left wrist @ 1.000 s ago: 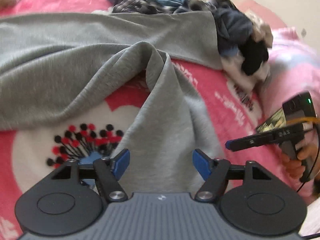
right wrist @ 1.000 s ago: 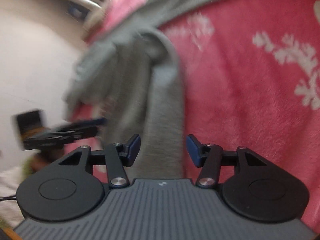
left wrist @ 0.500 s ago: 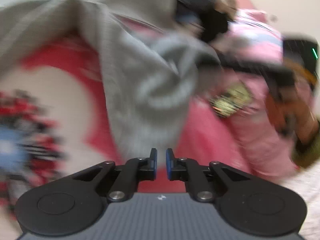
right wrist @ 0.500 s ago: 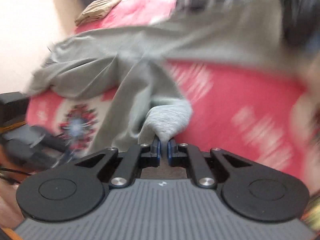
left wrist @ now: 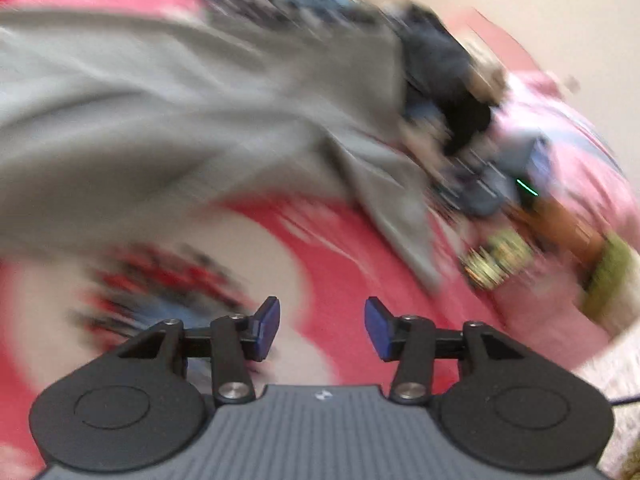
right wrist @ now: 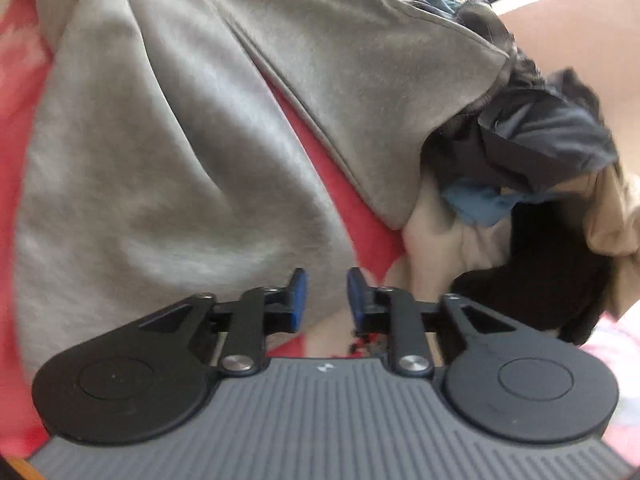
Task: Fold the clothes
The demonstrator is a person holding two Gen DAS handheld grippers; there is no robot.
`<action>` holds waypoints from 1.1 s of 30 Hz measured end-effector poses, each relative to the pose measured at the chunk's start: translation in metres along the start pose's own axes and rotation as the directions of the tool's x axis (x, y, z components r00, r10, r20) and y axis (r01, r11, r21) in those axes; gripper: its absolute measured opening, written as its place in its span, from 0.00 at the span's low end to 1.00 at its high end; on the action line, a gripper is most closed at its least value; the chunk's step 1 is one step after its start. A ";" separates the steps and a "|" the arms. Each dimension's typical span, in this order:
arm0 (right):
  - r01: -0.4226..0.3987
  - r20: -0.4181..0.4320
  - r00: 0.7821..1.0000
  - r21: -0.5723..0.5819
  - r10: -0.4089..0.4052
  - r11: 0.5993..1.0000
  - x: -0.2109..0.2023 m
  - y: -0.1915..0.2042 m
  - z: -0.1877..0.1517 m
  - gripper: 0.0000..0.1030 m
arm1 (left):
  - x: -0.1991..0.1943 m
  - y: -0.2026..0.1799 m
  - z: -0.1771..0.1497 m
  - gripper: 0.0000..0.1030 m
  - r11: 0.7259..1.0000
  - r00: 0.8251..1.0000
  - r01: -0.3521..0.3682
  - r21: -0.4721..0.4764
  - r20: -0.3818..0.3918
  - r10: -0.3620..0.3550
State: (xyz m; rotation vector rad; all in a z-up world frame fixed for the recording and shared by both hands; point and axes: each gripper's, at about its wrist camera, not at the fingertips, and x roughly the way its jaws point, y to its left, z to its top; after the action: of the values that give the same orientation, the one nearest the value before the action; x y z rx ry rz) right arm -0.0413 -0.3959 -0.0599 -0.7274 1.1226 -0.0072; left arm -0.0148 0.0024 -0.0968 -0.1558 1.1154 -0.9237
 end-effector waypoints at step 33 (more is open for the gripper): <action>-0.606 0.286 0.788 0.210 0.545 0.767 0.026 0.011 0.099 0.00 | 0.030 0.028 0.079 0.06 0.844 0.913 -0.406 0.350 0.189 0.361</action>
State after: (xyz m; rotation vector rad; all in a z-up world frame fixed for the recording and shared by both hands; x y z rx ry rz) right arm 0.0481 -0.3447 -0.0639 -0.0842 1.0734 0.4176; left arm 0.0697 -0.0264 -0.0953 0.3265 0.7968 -0.7396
